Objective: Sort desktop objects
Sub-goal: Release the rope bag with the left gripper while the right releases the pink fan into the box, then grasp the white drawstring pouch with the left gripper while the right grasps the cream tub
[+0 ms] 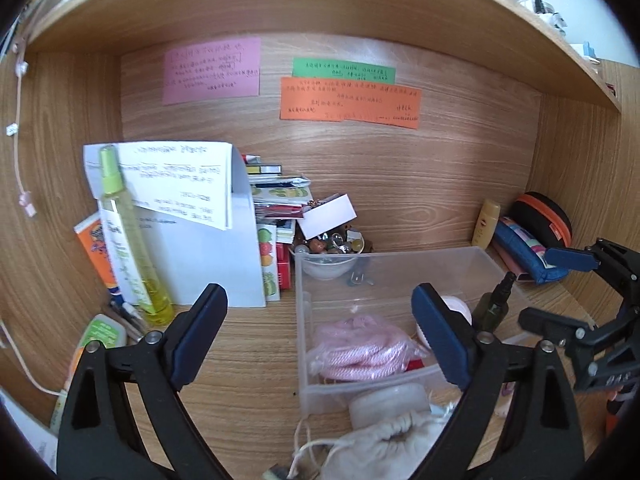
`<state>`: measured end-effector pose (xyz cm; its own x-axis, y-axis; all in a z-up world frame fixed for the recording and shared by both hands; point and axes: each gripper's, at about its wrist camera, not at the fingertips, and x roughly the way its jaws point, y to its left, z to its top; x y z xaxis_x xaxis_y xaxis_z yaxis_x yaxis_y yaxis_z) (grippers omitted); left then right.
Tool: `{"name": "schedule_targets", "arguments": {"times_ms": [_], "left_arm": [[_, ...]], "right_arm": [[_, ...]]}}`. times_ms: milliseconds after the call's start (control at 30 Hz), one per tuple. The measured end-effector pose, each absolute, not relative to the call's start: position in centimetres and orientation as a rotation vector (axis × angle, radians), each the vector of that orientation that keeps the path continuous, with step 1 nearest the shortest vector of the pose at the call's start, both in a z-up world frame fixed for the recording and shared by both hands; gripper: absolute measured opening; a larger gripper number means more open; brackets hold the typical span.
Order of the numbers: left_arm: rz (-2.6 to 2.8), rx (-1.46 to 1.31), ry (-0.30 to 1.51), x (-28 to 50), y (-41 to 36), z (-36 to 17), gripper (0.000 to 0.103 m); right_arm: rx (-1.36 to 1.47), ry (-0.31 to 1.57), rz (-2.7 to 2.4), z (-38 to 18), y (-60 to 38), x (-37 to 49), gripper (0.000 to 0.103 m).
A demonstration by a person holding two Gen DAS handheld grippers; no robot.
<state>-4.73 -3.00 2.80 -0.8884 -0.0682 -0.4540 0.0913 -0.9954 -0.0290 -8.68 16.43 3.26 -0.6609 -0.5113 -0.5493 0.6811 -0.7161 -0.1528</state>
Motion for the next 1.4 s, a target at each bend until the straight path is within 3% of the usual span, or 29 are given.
{"name": "schedule_targets", "arguments": {"times_ms": [600,1400], "left_arm": [[-2.911,0.883,-0.048,0.7,-1.3,-1.2,0.096],[-2.926,1.260,0.130,-2.9,1.7,-6.3,0.096]], "right_arm": [[0.756,0.392,-2.372,0.4,23.1,-7.1,0.086],[0.962,0.332,-2.139,-5.2,21.1,-8.4,0.086]]}}
